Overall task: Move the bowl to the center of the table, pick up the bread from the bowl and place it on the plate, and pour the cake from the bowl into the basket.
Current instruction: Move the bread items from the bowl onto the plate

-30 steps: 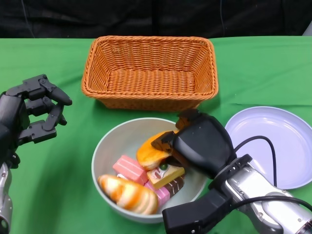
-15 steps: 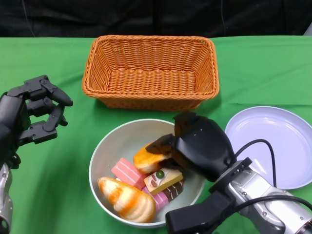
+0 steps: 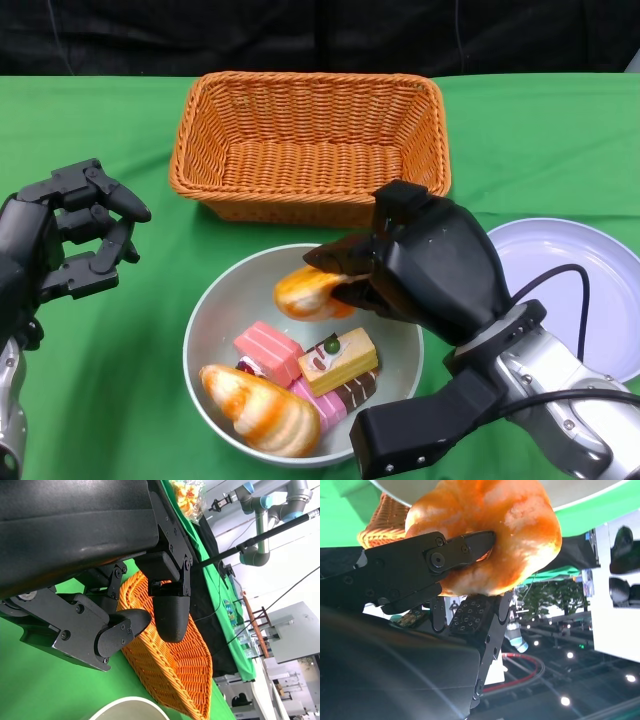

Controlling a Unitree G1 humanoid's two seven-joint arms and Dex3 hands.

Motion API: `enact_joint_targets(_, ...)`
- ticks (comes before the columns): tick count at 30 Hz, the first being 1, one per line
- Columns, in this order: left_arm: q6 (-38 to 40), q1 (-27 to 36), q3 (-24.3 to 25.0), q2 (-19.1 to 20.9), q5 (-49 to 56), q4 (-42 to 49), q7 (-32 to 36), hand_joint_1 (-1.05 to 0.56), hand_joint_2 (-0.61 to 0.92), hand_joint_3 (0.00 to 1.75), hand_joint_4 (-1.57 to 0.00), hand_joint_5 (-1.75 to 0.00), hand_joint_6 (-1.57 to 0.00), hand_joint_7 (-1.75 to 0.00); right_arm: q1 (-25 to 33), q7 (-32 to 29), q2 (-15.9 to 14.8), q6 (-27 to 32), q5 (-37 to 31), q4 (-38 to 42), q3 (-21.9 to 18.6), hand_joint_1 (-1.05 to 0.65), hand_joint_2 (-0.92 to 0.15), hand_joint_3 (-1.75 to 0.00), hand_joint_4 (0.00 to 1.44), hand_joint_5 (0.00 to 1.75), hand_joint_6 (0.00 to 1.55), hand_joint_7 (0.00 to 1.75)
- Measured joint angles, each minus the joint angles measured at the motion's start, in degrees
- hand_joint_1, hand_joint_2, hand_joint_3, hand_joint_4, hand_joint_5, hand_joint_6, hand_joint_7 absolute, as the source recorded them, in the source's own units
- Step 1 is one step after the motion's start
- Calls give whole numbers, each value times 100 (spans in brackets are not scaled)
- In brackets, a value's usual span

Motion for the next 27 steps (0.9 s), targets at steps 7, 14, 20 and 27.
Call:
enact_joint_targets(7, -6, -2, 1, 2, -3, 51, 0, -5, 64, 96, -74, -162, -76, -129, 259, 62, 6, 86, 306, -547, -424, -25, -89, 0, 78, 130, 119, 3)
enact_joint_targets(14, -20, -6, -11, 12, -1, 69, 0, -4, 64, 96, -73, -161, -76, -129, 988, 590, 365, 260, 1538, -1523, -1092, -14, -90, 0, 77, 140, 122, 7)
enact_joint_targets(20, -19, -7, -21, 19, -2, 70, 1, -4, 65, 93, -73, -162, -77, -129, 1473, 967, 420, 395, 1976, -1965, -1401, -15, -90, 0, 74, 142, 119, 7)
enact_joint_targets(27, -19, -7, -32, 18, -2, 69, 1, -4, 64, 94, -74, -161, -77, -128, 1594, 1144, 465, 482, 2044, -2140, -1482, -15, -90, 0, 73, 143, 119, 7)
